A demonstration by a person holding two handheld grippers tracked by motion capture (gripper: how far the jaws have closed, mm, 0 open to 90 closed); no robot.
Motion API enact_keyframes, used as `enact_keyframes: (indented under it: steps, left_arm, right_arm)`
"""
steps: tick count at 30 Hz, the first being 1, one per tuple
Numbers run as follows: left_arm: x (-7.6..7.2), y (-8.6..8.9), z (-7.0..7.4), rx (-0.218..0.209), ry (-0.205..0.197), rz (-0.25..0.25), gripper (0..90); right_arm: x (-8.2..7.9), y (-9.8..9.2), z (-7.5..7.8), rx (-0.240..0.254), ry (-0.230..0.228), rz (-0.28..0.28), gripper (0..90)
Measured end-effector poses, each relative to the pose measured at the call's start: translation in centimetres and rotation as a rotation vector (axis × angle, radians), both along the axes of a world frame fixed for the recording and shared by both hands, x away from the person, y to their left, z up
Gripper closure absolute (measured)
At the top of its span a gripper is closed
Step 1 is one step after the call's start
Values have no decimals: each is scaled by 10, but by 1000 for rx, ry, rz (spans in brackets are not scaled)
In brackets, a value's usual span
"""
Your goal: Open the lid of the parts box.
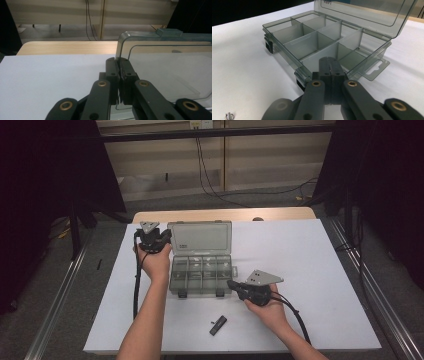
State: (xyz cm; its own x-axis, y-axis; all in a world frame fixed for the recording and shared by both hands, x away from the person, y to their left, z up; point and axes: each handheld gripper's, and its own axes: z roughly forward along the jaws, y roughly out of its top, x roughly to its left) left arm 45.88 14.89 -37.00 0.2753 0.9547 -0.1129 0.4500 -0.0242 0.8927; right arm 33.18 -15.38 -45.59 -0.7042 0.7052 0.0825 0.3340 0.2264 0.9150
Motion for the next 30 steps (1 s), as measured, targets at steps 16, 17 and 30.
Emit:
enact_keyframes:
  steps: [16,17,30]
  left_arm:
    - [12,-1,-5,-4,2,4,871]
    - [12,-2,-5,-2,4,6,871]
    - [18,-3,-10,-3,16,-10,864]
  right_arm:
    - [0,0,0,3,5,-2,900]
    - [0,0,0,2,4,-2,900]
    - [0,0,0,3,4,-2,900]
